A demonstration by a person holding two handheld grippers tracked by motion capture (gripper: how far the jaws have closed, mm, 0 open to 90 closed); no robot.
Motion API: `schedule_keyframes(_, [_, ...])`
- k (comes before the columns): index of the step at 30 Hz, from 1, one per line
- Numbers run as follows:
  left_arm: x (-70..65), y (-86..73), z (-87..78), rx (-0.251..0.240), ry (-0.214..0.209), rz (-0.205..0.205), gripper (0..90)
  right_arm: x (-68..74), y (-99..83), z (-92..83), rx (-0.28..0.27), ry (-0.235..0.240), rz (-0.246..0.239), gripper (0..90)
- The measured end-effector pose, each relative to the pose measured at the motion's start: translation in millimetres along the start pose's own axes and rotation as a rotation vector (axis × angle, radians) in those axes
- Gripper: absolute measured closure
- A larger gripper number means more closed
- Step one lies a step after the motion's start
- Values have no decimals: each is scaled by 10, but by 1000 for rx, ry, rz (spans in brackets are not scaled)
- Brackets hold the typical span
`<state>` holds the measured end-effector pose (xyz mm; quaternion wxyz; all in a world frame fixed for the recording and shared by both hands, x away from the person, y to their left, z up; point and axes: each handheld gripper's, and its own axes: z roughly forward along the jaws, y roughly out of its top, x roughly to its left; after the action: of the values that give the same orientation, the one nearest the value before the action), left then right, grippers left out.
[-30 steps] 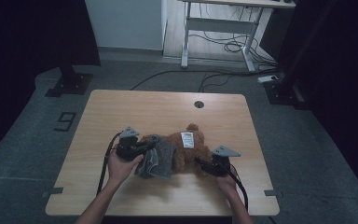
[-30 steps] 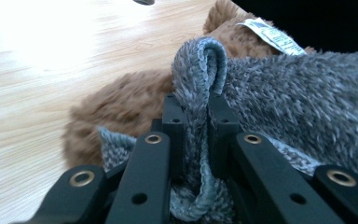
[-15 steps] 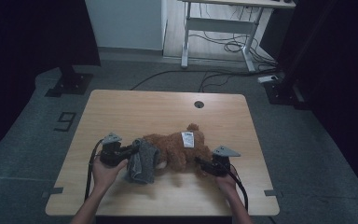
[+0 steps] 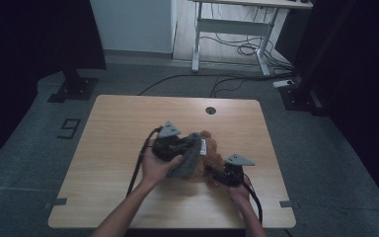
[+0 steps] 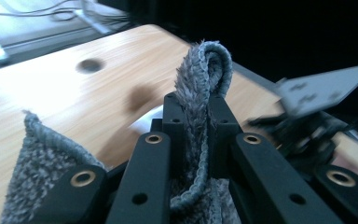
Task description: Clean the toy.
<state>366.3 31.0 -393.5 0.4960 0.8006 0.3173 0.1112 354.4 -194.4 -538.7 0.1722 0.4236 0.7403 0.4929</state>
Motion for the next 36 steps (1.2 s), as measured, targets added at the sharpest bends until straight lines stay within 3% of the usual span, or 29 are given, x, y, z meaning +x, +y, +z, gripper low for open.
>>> schedule_keyframes(3, [-130, 58, 316, 50, -18, 10, 803, -4, -1, -3, 2, 3, -4, 538])
schedule_keyframes(6, [-119, -65, 597, 152, 41, 37, 803, -7, -2, -5, 0, 5, -3, 537])
schedule_keyframes(7, [-75, -134, 655, 179, 52, 31, 804, -5, -3, -7, 2, 6, -1, 537])
schedule_keyframes(9, [44, -271, 683, 160, 27, -27, 804, -3, -3, -4, 3, 3, -3, 537])
schedule_keyframes(10, [96, -306, 648, 141, 1, -67, 805, -4, -6, 0, 5, 2, -5, 537])
schedule_keyframes(11, [129, -326, 595, 134, -1, -77, 806, -1, -7, 3, 3, 2, -4, 538])
schedule_keyframes(14, [201, -397, 376, 114, 66, -44, 805, 5, -6, 1, 1, -5, 3, 539])
schedule_keyframes(17, [378, -538, 95, 88, 126, -57, 805, 8, -8, 1, -1, -8, 3, 540])
schedule_keyframes(19, [532, -672, -95, 72, 155, -92, 806, 11, -8, -1, 1, -8, 5, 541])
schedule_keyframes(22, [750, -908, -354, 26, 115, -189, 806, 11, -10, -1, 0, -3, 5, 541])
schedule_keyframes(24, [798, -1027, -487, -10, 100, -221, 806, 27, -12, 3, -1, -3, -3, 542])
schedule_keyframes(27, [795, -1132, -641, -31, 110, -223, 806, 35, -15, -1, 2, -5, -3, 544])
schedule_keyframes(31, [800, -1249, -769, -18, 119, -223, 804, 63, -30, -15, 5, -16, -24, 548])
schedule_keyframes(36, [860, -1362, -857, 1, 123, -257, 803, 87, -47, -48, 21, -20, -47, 554])
